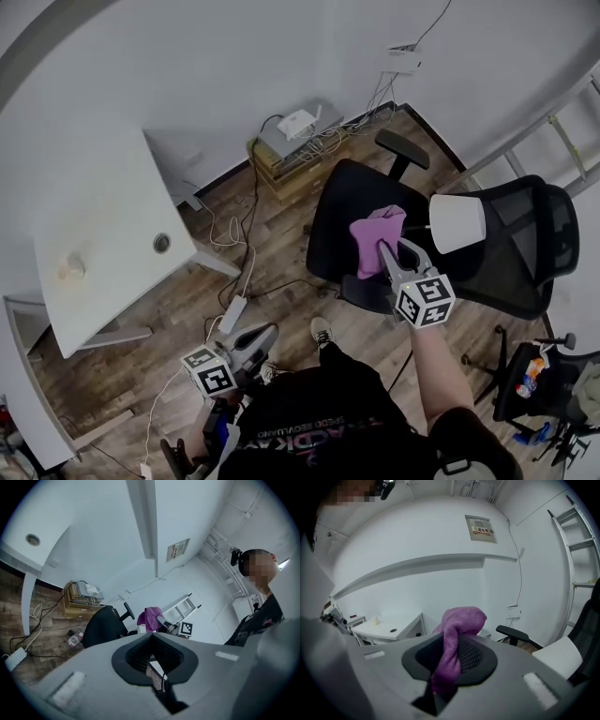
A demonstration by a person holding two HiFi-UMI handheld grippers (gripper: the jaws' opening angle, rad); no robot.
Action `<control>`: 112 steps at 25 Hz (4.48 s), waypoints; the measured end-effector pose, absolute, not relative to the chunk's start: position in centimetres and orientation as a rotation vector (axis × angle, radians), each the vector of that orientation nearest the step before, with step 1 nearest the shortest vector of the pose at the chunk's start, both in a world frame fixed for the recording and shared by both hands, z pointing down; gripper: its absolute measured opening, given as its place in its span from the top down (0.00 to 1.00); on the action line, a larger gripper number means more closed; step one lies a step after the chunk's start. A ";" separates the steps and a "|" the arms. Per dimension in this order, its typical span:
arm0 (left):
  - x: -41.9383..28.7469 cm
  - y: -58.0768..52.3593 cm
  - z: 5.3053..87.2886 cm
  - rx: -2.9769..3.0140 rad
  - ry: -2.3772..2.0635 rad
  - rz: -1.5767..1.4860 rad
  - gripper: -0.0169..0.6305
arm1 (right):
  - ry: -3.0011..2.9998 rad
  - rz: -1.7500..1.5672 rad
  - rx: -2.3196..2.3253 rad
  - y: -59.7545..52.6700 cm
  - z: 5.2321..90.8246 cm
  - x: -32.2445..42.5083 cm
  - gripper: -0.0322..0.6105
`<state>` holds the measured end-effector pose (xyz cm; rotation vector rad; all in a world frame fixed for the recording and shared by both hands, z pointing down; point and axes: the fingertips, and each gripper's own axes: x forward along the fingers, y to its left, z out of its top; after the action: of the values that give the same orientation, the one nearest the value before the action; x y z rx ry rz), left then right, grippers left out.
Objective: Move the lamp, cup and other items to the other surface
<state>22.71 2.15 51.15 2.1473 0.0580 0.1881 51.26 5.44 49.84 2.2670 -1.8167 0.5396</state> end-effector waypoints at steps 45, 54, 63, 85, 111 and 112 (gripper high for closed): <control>23.1 7.9 58.7 1.898 -0.380 0.410 0.98 | -1.260 1.427 1.908 6.3 88.7 67.0 0.65; 22.9 7.0 58.0 1.940 -0.348 0.328 0.98 | -1.219 1.303 1.952 7.5 84.6 68.5 0.73; 18.6 6.5 55.9 1.995 -0.298 0.223 0.98 | -1.248 0.999 2.047 9.6 72.7 68.1 0.95; 0.7 6.4 50.0 2.124 -0.460 -0.089 0.98 | -2.489 0.819 1.443 1.6 49.9 19.7 0.94; -13.3 11.7 49.2 2.124 -0.628 -0.202 0.98 | -2.749 0.811 0.665 13.4 49.4 -9.7 0.94; -13.3 11.6 49.2 2.125 -0.623 -0.200 0.98 | -2.748 0.817 0.677 13.2 49.4 -9.7 0.94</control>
<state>-13.34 11.65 49.18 2.1245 -0.6233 -0.2000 -9.67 13.23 49.38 0.6772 -2.7483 0.8170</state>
